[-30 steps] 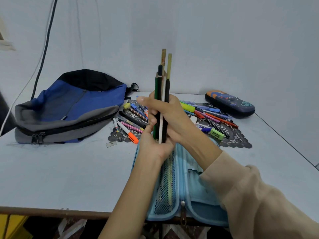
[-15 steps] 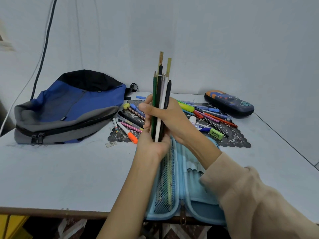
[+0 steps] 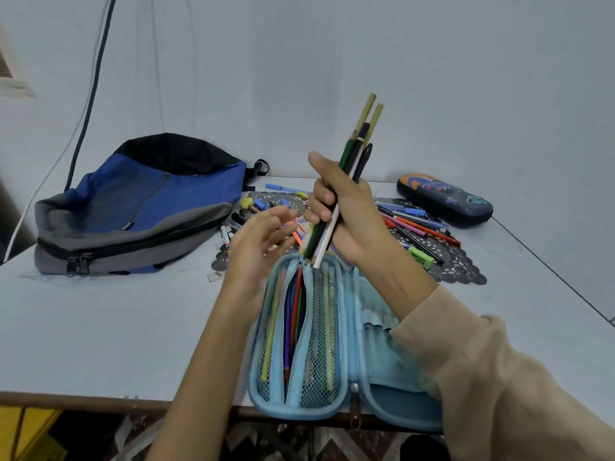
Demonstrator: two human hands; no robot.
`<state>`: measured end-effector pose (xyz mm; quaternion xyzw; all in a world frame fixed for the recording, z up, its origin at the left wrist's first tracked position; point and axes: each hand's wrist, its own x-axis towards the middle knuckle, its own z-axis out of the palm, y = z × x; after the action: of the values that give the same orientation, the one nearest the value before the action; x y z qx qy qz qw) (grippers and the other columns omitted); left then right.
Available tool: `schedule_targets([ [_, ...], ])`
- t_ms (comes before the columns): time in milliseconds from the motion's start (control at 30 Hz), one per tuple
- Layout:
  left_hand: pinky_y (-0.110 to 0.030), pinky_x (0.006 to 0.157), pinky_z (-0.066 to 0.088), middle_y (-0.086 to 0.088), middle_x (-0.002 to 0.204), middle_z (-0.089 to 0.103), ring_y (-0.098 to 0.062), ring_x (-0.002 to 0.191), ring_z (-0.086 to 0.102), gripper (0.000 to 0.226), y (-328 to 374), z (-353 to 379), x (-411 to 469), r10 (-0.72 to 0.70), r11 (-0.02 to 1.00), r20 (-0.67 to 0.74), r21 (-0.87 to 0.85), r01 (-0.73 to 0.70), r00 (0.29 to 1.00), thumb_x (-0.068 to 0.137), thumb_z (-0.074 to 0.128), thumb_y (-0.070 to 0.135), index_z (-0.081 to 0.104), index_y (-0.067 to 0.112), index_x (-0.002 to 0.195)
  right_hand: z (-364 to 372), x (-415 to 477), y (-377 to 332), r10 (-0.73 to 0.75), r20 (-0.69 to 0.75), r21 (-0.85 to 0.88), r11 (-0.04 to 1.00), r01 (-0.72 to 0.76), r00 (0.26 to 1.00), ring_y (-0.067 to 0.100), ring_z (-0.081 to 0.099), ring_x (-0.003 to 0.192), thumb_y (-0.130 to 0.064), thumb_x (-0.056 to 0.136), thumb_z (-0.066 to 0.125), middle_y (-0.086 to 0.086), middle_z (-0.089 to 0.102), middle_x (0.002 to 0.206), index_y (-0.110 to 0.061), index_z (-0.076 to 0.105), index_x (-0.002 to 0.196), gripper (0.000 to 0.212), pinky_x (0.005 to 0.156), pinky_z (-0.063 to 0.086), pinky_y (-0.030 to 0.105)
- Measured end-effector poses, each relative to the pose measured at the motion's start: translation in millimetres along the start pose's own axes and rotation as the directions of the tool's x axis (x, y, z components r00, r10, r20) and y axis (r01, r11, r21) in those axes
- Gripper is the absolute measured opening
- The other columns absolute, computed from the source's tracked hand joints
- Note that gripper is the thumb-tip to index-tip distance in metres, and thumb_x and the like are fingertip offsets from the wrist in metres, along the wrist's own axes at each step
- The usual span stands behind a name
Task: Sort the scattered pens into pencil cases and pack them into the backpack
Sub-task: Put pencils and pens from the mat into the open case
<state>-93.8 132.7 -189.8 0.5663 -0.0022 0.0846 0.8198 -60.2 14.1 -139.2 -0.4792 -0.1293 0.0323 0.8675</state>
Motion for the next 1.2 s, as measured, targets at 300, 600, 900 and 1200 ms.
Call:
schedule_targets([
  [300, -0.016, 0.054, 0.037, 0.007, 0.073, 0.059, -0.001, 0.054, 0.047, 0.027, -12.3, -48.1, 3.1, 0.015, 0.543, 0.229, 0.815, -0.2, 0.973, 0.069, 0.085, 0.028, 0.067, 0.027, 0.089, -10.0, 3.6, 34.9, 0.309, -0.25, 0.081, 0.951, -0.298, 0.918, 0.012, 0.031, 0.032, -0.03, 0.087, 0.071, -0.003, 0.036, 0.044, -0.017, 0.051, 0.071, 0.029, 0.039, 0.034, 0.018],
  [600, -0.03, 0.066, 0.048, 0.007, 0.06, 0.065, -0.012, 0.068, 0.062, 0.031, -13.2, -47.1, -3.0, 0.096, 0.372, 0.085, 0.921, -0.115, 0.992, 0.061, 0.058, 0.054, 0.063, 0.024, 0.059, -9.7, 1.6, 50.6, 0.416, -0.239, 0.042, 0.907, -0.418, 0.878, 0.016, 0.036, 0.038, -0.03, 0.091, 0.065, 0.0, 0.041, 0.051, -0.016, 0.049, 0.067, 0.032, 0.045, 0.038, 0.023],
  [900, -0.036, 0.077, 0.048, 0.014, 0.094, 0.068, -0.01, 0.092, 0.059, 0.029, -32.8, -37.5, -13.2, 0.192, 0.523, 0.04, 0.841, -0.136, 0.981, 0.071, 0.048, 0.046, 0.055, 0.018, 0.065, -9.4, -3.0, 54.2, 0.386, -0.203, -0.055, 0.913, -0.404, 0.9, 0.02, 0.051, 0.057, -0.014, 0.095, 0.053, 0.007, 0.052, 0.07, -0.007, 0.053, 0.096, 0.007, 0.055, 0.051, 0.031],
  [1200, -0.033, 0.068, 0.041, 0.014, 0.096, 0.064, -0.011, 0.094, 0.053, 0.025, -39.4, -32.5, -16.6, 0.251, 0.437, 0.029, 0.889, -0.14, 0.967, 0.078, 0.041, 0.043, 0.05, 0.022, 0.069, -11.2, -12.6, 67.4, 0.201, -0.234, -0.3, 0.916, -0.268, 0.951, 0.018, 0.053, 0.085, -0.005, 0.09, 0.061, 0.005, 0.055, 0.085, -0.009, 0.057, 0.099, 0.011, 0.076, 0.044, 0.03],
])
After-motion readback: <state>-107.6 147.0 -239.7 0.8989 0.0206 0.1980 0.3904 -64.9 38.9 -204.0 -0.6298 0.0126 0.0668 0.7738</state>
